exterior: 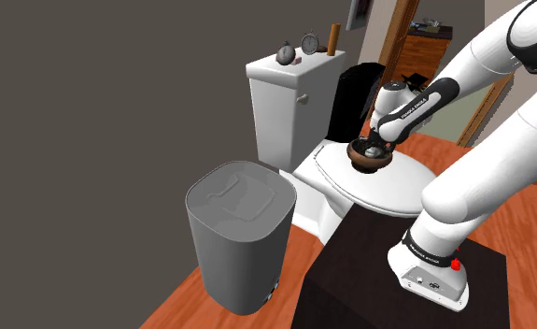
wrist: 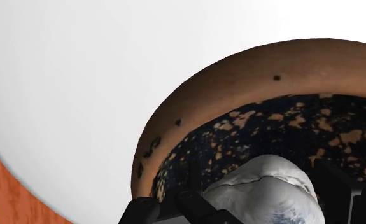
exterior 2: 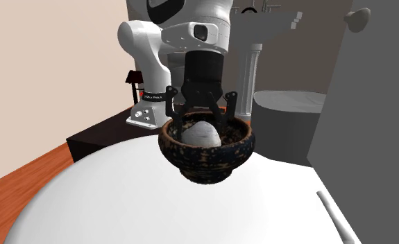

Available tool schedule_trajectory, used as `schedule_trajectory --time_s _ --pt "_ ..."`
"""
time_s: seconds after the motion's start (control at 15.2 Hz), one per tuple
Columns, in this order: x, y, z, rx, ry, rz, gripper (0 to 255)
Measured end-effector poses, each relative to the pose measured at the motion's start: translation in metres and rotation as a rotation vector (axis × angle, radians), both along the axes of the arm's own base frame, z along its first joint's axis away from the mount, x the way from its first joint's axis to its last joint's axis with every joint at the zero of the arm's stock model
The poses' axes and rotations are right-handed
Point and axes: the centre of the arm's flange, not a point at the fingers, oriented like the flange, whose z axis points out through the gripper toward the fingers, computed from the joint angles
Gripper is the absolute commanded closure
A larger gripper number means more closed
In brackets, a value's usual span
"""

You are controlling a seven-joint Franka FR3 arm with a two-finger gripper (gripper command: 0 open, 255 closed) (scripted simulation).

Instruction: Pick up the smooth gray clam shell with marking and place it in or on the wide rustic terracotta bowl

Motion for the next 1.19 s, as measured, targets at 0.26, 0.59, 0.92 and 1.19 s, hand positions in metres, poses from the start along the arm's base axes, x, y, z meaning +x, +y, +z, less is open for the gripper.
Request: schedule_trajectory --time_s 0.26,0.59,0.92,1.19 --pt "0.000 0.000 0.016 0.000 0.001 0.000 255" --pt "0.000 0.000 0.042 0.000 0.001 -0.001 255" --pt "-0.001 -0.001 0.068 0.000 0.001 -0.001 255" --pt "0.000 0.000 0.090 0.000 0.001 -0.001 255"
